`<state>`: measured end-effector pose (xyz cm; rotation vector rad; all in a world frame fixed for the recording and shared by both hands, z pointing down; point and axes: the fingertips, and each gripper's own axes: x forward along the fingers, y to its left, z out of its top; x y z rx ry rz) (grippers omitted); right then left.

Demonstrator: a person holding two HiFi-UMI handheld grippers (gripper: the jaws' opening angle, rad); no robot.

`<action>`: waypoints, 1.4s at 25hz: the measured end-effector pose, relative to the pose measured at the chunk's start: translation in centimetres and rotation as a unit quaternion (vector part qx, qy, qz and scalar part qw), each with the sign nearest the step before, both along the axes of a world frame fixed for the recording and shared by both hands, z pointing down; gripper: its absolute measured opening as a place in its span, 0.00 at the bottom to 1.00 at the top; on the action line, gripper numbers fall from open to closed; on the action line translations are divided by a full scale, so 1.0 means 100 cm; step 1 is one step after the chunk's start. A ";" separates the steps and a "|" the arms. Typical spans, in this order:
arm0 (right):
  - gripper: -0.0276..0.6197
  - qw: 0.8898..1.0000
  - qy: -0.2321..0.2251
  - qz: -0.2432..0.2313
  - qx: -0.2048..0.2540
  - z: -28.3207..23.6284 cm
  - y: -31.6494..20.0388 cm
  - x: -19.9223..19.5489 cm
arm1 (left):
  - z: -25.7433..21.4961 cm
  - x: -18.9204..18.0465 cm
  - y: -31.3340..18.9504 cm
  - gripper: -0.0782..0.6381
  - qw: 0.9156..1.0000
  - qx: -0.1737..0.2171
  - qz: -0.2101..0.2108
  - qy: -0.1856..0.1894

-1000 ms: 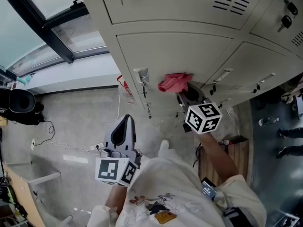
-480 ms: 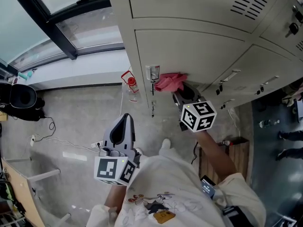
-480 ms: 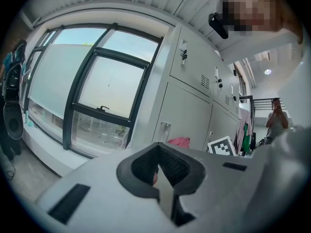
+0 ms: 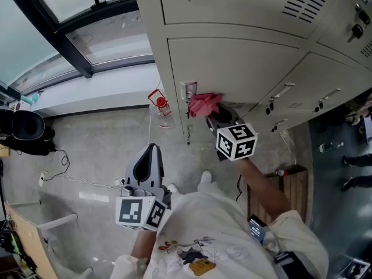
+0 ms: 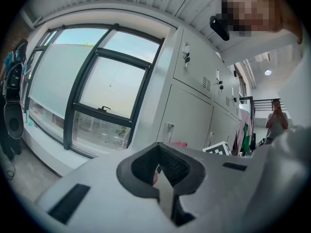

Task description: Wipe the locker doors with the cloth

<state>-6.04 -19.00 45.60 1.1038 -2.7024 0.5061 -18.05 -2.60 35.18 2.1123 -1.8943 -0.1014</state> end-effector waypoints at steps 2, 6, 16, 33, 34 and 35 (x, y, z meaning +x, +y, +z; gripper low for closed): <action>0.16 1.000 0.001 0.002 -0.002 0.003 -0.001 -0.001 | 0.005 0.000 -0.001 0.11 1.000 -0.008 0.003 0.001; 0.16 1.000 0.004 0.004 -0.008 0.010 -0.002 0.001 | 0.010 0.004 -0.004 0.11 1.000 -0.016 0.008 -0.004; 0.16 1.000 0.016 0.016 -0.009 0.017 -0.009 0.025 | 0.010 0.023 -0.018 0.11 0.999 -0.013 0.029 -0.008; 0.16 0.999 0.031 0.039 -0.009 0.023 -0.025 0.088 | 0.014 0.069 -0.044 0.11 0.998 -0.013 0.061 0.000; 0.16 0.999 0.031 0.040 -0.009 0.024 -0.025 0.091 | 0.013 0.072 -0.045 0.11 0.998 -0.012 0.062 0.000; 0.16 0.999 0.030 0.041 -0.010 0.024 -0.026 0.095 | 0.013 0.073 -0.046 0.11 0.998 -0.011 0.062 0.000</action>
